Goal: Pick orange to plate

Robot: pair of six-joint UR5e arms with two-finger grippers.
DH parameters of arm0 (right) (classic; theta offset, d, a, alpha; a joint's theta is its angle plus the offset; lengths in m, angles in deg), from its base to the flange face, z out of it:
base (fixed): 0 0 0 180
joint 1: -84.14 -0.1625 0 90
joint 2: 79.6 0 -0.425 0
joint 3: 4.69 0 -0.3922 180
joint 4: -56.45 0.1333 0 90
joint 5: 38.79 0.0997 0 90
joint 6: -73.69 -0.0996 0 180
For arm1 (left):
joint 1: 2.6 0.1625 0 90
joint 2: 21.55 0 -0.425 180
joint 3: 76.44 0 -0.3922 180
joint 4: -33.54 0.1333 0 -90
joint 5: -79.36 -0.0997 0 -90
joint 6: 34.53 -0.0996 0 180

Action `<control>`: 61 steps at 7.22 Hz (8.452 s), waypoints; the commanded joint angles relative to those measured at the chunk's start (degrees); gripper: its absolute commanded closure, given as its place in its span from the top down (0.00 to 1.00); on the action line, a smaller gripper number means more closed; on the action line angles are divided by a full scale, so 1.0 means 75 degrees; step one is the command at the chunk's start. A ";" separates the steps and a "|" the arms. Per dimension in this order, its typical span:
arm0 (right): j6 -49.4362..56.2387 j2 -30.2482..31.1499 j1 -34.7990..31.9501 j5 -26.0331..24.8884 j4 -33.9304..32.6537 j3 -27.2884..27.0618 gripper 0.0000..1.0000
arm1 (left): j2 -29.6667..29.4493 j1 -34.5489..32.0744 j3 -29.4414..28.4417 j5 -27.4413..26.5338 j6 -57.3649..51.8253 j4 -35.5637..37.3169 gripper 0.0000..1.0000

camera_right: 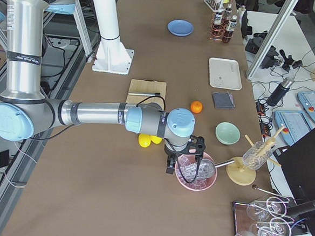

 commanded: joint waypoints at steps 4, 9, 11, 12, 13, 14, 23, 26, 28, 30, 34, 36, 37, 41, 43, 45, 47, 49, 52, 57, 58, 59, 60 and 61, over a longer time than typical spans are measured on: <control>-0.0002 0.0012 0.0031 -0.0015 0.0000 -0.0108 1.00 | -0.0116 0.0043 0.0028 0.0000 0.0058 -0.0001 0.98; 0.0010 -0.0024 0.0031 -0.0015 0.0012 -0.0225 1.00 | -0.0363 0.0055 0.0122 0.0000 0.0058 -0.0013 0.98; 0.0010 -0.0024 0.0031 -0.0003 0.0012 -0.0250 1.00 | -0.0386 0.0043 0.0158 -0.0012 0.0058 -0.0140 0.98; 0.0010 -0.0082 0.0031 -0.0003 0.0058 -0.0238 1.00 | -0.0386 0.0043 0.0181 0.0000 0.0058 -0.0432 0.98; -0.0002 -0.0106 0.0031 0.0009 0.0128 -0.0249 1.00 | -0.0386 0.0043 0.0181 0.0011 0.0047 -0.0469 0.98; -0.0002 -0.0152 0.0031 -0.0014 0.0129 -0.0238 1.00 | -0.0316 0.0055 0.0134 0.0011 0.0000 -0.0563 0.98; 0.0009 -0.0528 0.0430 -0.0026 0.0129 -0.0109 1.00 | -0.0199 0.0078 -0.0088 0.0011 0.0093 -0.1279 0.98; -0.0014 -0.0551 0.0441 0.0055 0.0129 -0.0144 1.00 | -0.0106 0.0056 -0.0522 0.0000 0.0070 -0.1348 0.98; -0.0014 -0.0563 0.0453 0.0056 0.0129 -0.0133 1.00 | -0.0081 0.0032 -0.0441 0.0011 0.0023 -0.1360 0.98; -0.0014 -0.0551 0.0465 0.0044 0.0129 -0.0121 1.00 | -0.0093 0.0043 -0.0417 0.0011 0.0046 -0.1372 0.98; -0.0014 -0.0516 0.0465 0.0056 0.0129 -0.0191 1.00 | -0.0187 0.1373 -0.0533 0.0691 0.2575 -0.3073 0.98; -0.0014 -0.0551 0.0465 0.0056 0.0129 -0.0203 1.00 | -0.0291 0.2372 -0.1058 0.0586 0.4948 -0.4670 0.98; -0.0014 -0.0563 0.0465 0.0056 0.0129 -0.0203 1.00 | -0.0408 0.2735 -0.1293 0.0075 0.5711 -0.5129 0.98; -0.0025 -0.0551 0.0465 0.0091 0.0129 -0.0238 1.00 | -0.0515 0.4098 -0.2981 -0.0973 0.7147 -0.7825 0.98; -0.0014 -0.0551 0.0465 0.0079 0.0129 -0.0226 1.00 | -0.0538 0.4354 -0.2983 -0.0973 0.7160 -0.7841 0.98; -0.0026 -0.0551 0.0465 0.0079 0.0129 -0.0226 1.00 | -0.0655 0.4484 -0.2960 -0.0973 0.7288 -0.7841 0.52; -0.0026 -0.0551 0.0465 0.0079 0.0129 -0.0226 1.00 | -0.0667 0.4601 -0.2972 -0.0926 0.7183 -0.7841 0.00; -0.0002 -0.0551 0.0465 0.0091 0.0140 -0.0238 1.00 | -0.0632 0.4590 -0.2820 -0.0856 0.7206 -0.7841 0.00; -0.0014 -0.0481 0.0465 0.0079 0.0573 -0.0238 1.00 | -0.1238 0.3201 -0.2587 0.1667 0.7312 -0.7131 0.00; -0.0635 -0.0703 0.0746 0.0091 0.0586 -0.0238 1.00 | -0.1196 0.3686 -0.1987 0.0646 0.7875 -0.6329 0.88; -0.0635 -0.0703 0.0769 0.0091 0.0586 -0.0249 1.00 | -0.0765 0.4117 -0.1941 0.0111 0.7886 -0.6735 0.97; -0.0635 -0.0703 0.0804 0.0091 0.0586 -0.0250 1.00 | -0.0494 0.4458 -0.1987 -0.0185 0.7921 -0.7180 0.97; -0.0635 -0.0703 0.0816 0.0091 0.0586 -0.0250 1.00 | -0.0399 0.4554 -0.1941 -0.0211 0.7933 -0.7208 0.97; -0.0647 -0.0703 0.0817 0.0091 0.0586 -0.0250 1.00 | -0.0305 0.4659 -0.1975 -0.0211 0.7898 -0.7278 0.97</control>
